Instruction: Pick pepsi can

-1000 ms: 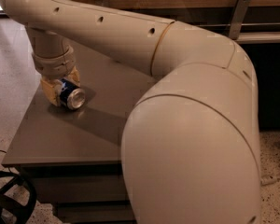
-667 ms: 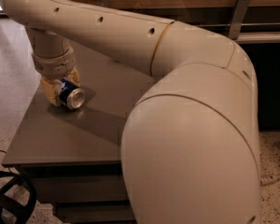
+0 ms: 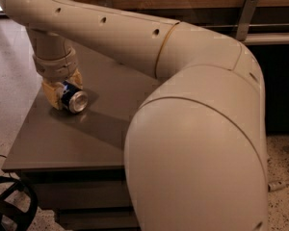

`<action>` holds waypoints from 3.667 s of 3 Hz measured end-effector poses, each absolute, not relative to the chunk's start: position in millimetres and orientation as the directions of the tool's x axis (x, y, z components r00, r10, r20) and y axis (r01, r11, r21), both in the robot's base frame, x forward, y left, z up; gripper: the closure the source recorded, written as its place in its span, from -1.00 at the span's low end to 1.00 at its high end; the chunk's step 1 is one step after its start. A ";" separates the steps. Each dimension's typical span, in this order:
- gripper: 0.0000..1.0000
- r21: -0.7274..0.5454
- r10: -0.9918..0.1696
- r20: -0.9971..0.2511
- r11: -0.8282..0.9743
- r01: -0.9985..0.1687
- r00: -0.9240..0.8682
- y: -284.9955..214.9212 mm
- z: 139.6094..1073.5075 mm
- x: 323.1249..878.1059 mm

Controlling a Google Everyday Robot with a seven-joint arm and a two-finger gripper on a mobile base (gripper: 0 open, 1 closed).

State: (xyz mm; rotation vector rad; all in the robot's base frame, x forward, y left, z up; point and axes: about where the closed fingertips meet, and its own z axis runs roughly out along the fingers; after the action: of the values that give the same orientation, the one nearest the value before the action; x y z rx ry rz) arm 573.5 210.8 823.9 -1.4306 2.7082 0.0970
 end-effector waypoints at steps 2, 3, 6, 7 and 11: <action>1.00 0.091 -0.731 -0.391 0.574 -0.814 -0.559 149.1 861.3 610.7; 1.00 0.139 -0.635 -0.563 0.558 -0.818 -0.529 112.0 889.0 635.3; 1.00 0.110 -0.482 -0.803 0.456 -0.883 -0.349 113.7 927.6 625.2; 1.00 0.099 -0.425 -0.854 0.437 -0.894 -0.302 129.8 924.9 606.2; 1.00 0.137 -0.162 -0.962 0.404 -0.904 -0.219 173.7 880.8 590.6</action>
Offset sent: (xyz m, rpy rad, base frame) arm 0.0775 -0.1313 0.0924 0.5754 -0.2386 -0.0664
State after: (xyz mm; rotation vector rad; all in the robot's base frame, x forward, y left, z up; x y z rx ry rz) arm 590.6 173.7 880.8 -0.9515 1.6575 0.9253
